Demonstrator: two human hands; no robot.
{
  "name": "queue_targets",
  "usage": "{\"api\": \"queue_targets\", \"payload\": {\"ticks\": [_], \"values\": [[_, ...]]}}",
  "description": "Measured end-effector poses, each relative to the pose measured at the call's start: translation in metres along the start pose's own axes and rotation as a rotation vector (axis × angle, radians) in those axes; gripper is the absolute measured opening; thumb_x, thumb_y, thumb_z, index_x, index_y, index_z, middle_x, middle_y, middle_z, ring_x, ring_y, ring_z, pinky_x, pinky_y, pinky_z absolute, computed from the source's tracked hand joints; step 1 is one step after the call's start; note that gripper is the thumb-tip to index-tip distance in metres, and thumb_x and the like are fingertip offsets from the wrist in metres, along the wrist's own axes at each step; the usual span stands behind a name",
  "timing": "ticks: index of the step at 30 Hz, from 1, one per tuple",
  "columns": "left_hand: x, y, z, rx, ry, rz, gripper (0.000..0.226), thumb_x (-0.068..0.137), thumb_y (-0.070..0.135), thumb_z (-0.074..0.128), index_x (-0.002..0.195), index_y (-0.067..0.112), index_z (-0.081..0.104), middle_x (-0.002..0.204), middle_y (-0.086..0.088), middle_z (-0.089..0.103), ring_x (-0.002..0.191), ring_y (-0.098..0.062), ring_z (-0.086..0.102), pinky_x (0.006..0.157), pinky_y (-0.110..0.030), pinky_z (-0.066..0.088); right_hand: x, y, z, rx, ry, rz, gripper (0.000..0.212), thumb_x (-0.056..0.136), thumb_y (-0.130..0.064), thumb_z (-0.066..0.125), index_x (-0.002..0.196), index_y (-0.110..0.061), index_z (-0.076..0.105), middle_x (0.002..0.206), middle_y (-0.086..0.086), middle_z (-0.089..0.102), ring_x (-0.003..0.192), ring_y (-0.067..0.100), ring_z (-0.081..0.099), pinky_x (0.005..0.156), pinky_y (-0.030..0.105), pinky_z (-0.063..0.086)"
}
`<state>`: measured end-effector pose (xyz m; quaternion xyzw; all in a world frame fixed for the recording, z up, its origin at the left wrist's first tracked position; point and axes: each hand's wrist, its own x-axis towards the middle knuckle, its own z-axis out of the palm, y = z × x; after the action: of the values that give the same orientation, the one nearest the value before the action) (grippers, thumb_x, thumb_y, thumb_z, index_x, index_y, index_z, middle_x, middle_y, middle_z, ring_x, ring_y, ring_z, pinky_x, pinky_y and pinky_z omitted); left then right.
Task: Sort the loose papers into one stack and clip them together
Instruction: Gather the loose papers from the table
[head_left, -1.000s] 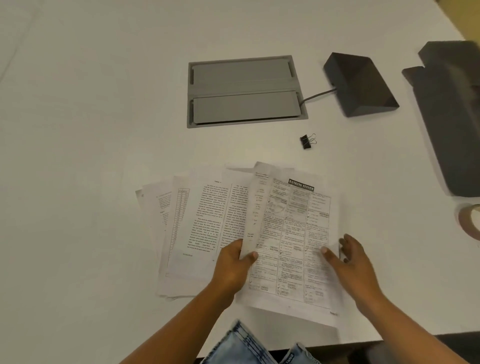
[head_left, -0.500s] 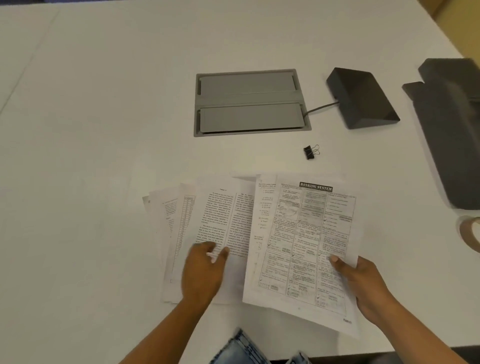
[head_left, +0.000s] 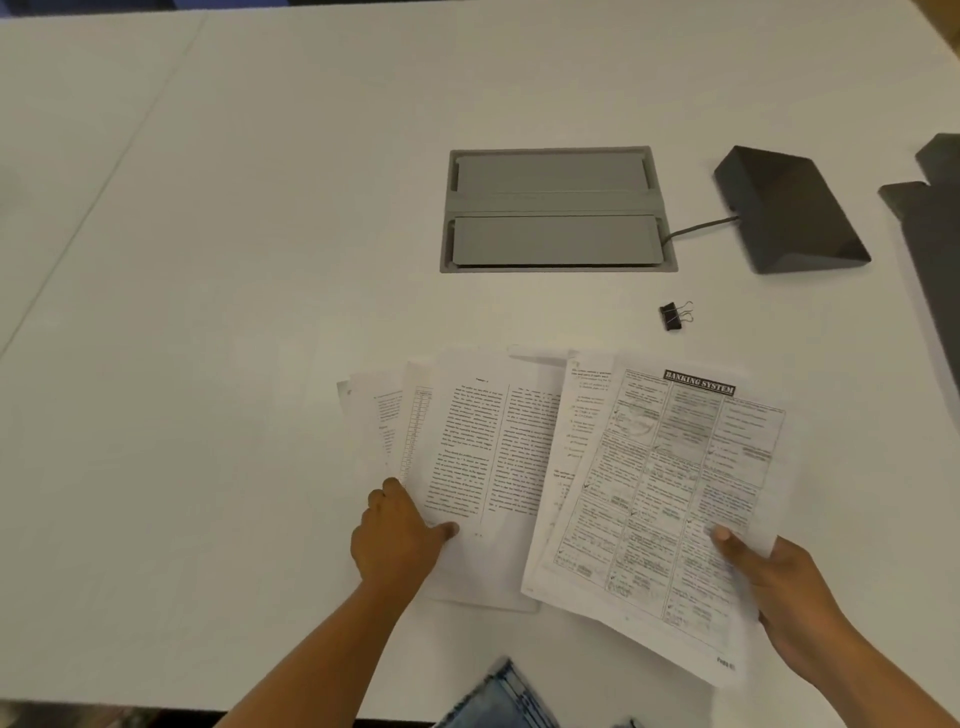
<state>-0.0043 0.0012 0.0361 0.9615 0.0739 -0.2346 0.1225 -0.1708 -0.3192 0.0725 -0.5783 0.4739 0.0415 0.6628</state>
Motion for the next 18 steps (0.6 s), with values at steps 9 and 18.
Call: {"api": "queue_targets", "payload": {"ticks": [9, 18], "values": [[-0.001, 0.001, -0.005, -0.044, 0.074, -0.002, 0.062, 0.073, 0.05, 0.08, 0.121, 0.017, 0.058, 0.115, -0.002, 0.069, 0.102, -0.023, 0.067, 0.083, -0.037, 0.057, -0.004, -0.002, 0.006, 0.012, -0.023, -0.015, 0.035, 0.09, -0.019, 0.064, 0.125, -0.016, 0.064, 0.113, 0.004, 0.076, 0.105, 0.027, 0.07, 0.097, 0.046, 0.05], [-0.01, 0.006, 0.001, -0.392, 0.063, 0.035, 0.057, 0.08, 0.02, 0.08, 0.129, 0.021, 0.051, 0.122, -0.002, 0.067, 0.108, -0.025, 0.067, 0.088, -0.039, 0.057, -0.004, -0.006, 0.01, -0.001, -0.005, -0.011, 0.035, 0.091, -0.019, 0.064, 0.126, -0.014, 0.064, 0.114, 0.006, 0.074, 0.105, 0.028, 0.069, 0.1, 0.049, 0.048]]}}
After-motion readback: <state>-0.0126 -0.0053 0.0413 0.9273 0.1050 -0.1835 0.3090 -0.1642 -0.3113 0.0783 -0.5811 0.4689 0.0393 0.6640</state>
